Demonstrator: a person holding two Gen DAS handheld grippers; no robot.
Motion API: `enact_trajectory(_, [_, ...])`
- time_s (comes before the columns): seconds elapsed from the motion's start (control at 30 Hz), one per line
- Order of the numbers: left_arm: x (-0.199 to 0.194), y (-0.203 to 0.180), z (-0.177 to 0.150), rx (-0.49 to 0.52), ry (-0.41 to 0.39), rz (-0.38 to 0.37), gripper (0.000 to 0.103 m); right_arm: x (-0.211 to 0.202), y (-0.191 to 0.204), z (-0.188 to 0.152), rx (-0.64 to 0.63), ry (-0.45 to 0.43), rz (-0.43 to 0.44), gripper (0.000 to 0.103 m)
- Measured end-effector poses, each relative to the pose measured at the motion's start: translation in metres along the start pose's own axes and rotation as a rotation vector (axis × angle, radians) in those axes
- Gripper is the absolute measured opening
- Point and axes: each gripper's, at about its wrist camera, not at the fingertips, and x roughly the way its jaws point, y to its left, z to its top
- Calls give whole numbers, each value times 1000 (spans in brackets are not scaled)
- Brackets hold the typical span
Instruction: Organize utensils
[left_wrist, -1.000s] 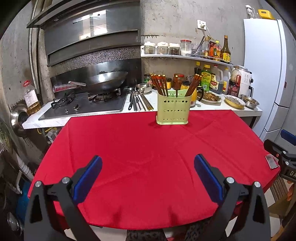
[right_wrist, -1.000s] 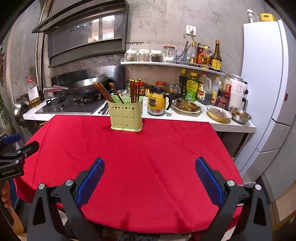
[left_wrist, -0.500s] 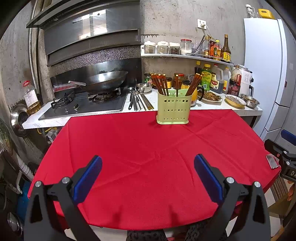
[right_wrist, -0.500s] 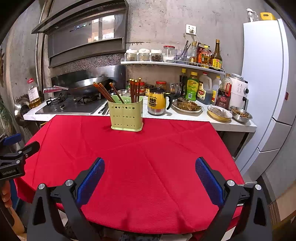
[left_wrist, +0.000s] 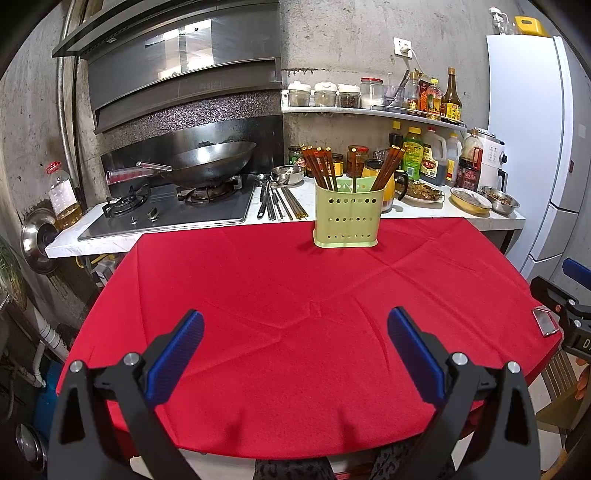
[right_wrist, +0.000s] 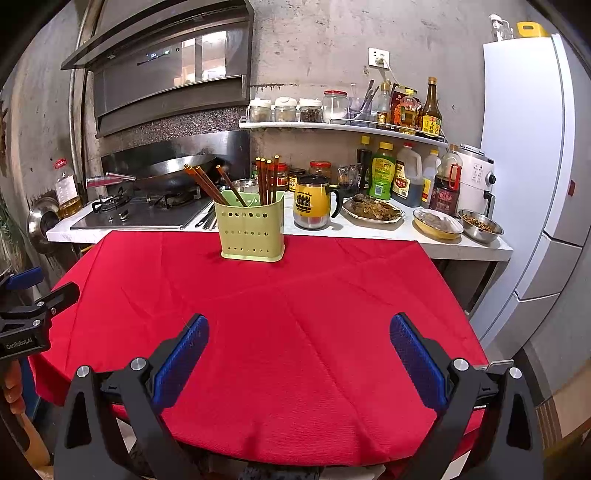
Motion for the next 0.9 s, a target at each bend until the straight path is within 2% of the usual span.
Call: enact_trajectory(0.9, [3,5,1,3,-1,8,97,0,0,-1,6,1,-3,97])
